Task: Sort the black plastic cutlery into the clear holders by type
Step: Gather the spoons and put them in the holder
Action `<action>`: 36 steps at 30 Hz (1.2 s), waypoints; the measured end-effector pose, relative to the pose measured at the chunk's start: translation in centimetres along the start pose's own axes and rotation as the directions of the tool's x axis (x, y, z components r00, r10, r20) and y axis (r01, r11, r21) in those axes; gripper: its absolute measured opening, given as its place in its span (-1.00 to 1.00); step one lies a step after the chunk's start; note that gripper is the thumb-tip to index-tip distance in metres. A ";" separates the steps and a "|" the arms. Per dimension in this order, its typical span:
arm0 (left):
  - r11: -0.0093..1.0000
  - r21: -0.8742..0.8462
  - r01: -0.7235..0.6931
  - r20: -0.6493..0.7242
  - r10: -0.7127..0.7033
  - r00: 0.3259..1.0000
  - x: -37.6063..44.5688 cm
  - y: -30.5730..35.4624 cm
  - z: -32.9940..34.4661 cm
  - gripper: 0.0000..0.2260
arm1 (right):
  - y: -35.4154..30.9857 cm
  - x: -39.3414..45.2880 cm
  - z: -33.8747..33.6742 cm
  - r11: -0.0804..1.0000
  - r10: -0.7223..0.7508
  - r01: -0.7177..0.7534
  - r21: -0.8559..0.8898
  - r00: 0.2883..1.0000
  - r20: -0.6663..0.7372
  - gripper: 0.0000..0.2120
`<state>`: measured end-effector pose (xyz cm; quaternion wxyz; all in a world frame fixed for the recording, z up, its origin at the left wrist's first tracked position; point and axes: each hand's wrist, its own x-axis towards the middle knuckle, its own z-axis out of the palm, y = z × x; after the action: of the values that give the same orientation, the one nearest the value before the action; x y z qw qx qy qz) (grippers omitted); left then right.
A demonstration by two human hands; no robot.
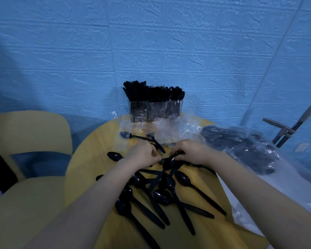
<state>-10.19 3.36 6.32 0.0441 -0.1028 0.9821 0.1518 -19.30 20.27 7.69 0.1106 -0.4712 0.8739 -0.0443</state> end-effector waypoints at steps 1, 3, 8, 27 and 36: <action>0.999 -0.039 0.031 0.007 -0.031 0.999 0.2 0.2 0.5 -0.68 | -0.1 -0.3 0.1 1.000 0.001 -0.001 0.001 1.000 0.003 -0.79; 0.994 -0.081 0.068 0.016 -0.067 0.998 0.4 0.6 0.9 -0.69 | -0.3 -0.9 0.3 1.000 -0.001 0.001 0.008 1.000 0.006 -0.77; 0.969 -0.214 0.123 -0.002 -0.126 0.992 0.0 0.6 0.8 -0.90 | 0.3 -3.0 -1.6 0.983 0.086 -0.060 0.176 0.986 -0.146 -0.76; 0.914 -0.379 0.147 -0.111 -0.203 0.973 -3.4 -1.5 -2.7 -0.89 | -0.3 -5.6 1.4 0.973 0.226 -0.228 -0.024 0.973 -0.051 -0.62; 0.898 -0.418 0.135 -0.141 -0.211 0.967 -5.3 -2.9 -2.8 -0.96 | -1.7 -5.6 1.4 0.999 0.032 -0.029 0.017 0.968 -0.248 -0.76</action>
<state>-4.52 0.79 8.75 -0.0552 -0.2104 0.9160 0.3371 -14.63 24.05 7.45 0.0040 -0.4478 0.8877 -0.1071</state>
